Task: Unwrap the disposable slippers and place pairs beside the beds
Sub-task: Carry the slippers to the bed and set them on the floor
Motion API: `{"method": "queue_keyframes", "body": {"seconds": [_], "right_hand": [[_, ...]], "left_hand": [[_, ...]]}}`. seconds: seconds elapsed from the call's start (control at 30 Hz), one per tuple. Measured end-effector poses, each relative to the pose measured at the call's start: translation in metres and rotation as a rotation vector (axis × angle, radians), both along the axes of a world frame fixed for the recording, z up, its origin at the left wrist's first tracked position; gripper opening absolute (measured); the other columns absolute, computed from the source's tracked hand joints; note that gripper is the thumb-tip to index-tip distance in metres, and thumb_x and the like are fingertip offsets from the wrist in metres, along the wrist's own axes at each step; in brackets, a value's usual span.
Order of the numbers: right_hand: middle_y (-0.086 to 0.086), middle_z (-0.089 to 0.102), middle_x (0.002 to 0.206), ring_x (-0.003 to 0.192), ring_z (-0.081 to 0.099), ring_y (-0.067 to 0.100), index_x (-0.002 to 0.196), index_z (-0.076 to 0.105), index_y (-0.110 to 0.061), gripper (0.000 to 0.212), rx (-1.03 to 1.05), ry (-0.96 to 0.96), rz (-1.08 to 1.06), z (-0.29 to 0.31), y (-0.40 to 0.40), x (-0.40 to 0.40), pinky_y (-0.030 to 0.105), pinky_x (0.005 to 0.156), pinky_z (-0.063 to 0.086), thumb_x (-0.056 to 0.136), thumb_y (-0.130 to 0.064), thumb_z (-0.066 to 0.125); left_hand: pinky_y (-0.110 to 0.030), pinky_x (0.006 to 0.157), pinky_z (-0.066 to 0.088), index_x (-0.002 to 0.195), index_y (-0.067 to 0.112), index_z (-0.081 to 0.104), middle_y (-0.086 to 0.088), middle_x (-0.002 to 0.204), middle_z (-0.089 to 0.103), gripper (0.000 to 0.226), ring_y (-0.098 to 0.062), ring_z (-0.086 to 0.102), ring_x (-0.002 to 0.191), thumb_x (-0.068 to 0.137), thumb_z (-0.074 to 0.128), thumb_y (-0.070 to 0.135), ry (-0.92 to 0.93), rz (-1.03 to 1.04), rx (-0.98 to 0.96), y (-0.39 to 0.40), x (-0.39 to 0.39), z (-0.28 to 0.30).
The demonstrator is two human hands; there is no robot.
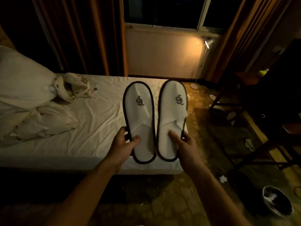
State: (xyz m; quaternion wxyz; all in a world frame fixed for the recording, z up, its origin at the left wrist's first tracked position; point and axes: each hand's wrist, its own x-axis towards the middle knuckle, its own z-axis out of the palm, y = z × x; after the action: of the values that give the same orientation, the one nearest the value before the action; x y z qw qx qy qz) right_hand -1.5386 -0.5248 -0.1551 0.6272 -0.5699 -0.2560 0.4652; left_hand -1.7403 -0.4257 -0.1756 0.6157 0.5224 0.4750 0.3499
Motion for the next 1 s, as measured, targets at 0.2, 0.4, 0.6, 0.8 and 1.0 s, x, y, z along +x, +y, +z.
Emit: {"method": "queue_keyframes", "body": {"seconds": [0.2, 0.4, 0.6, 0.8, 1.0], "right_hand": [[-0.001, 0.082, 0.102, 0.091, 0.079, 0.021, 0.113, 0.069, -0.031, 0.019, -0.110, -0.045, 0.126, -0.008, -0.001, -0.018, 0.036, 0.073, 0.065, 0.096, -0.040, 0.066], [0.002, 0.080, 0.109, 0.097, 0.078, 0.023, 0.122, 0.068, -0.027, 0.046, -0.150, -0.184, 0.257, 0.001, -0.020, 0.008, 0.045, 0.083, 0.065, 0.082, -0.049, 0.072], [-0.015, 0.078, 0.113, 0.102, 0.076, 0.012, 0.102, 0.072, -0.059, 0.030, -0.235, -0.319, 0.633, 0.029, -0.020, 0.043, 0.024, 0.077, 0.062, 0.074, -0.061, 0.081], [-0.047, 0.067, 0.093, 0.092, 0.063, -0.022, 0.086, 0.063, -0.076, 0.025, -0.359, -0.605, 0.732, 0.036, 0.002, 0.058, 0.002, 0.066, 0.052, 0.067, -0.071, 0.078], [-0.003, 0.061, 0.131, 0.115, 0.058, 0.014, 0.136, 0.056, -0.023, 0.061, -0.179, -0.435, -0.444, -0.016, -0.009, 0.046, 0.033, 0.090, 0.052, 0.087, -0.055, 0.072]], "left_hand": [[-0.046, 0.081, 0.064, 0.117, 0.030, 0.059, 0.001, 0.118, 0.071, 0.033, -0.022, 0.071, 0.105, 0.090, 0.076, 0.023, 0.018, -0.066, -0.090, -0.022, 0.011, -0.011], [-0.045, 0.084, 0.056, 0.111, 0.021, 0.059, -0.007, 0.106, 0.070, 0.022, -0.018, 0.074, 0.083, 0.091, 0.066, 0.017, -0.135, -0.055, -0.217, 0.017, -0.020, 0.024], [-0.030, 0.070, 0.061, 0.112, 0.030, 0.074, 0.005, 0.100, 0.081, 0.045, -0.013, 0.076, 0.089, 0.071, 0.077, 0.050, 0.180, -0.372, 0.001, 0.066, -0.047, 0.069], [-0.034, 0.078, 0.063, 0.101, 0.030, 0.082, -0.002, 0.100, 0.082, 0.038, -0.019, 0.078, 0.093, 0.068, 0.089, 0.047, 0.219, -0.385, 0.118, 0.059, -0.036, 0.040], [-0.044, 0.090, 0.060, 0.102, 0.020, 0.081, -0.003, 0.100, 0.082, 0.018, -0.024, 0.076, 0.099, 0.085, 0.081, 0.024, 0.013, 0.145, 0.038, 0.016, -0.024, -0.026]]}}
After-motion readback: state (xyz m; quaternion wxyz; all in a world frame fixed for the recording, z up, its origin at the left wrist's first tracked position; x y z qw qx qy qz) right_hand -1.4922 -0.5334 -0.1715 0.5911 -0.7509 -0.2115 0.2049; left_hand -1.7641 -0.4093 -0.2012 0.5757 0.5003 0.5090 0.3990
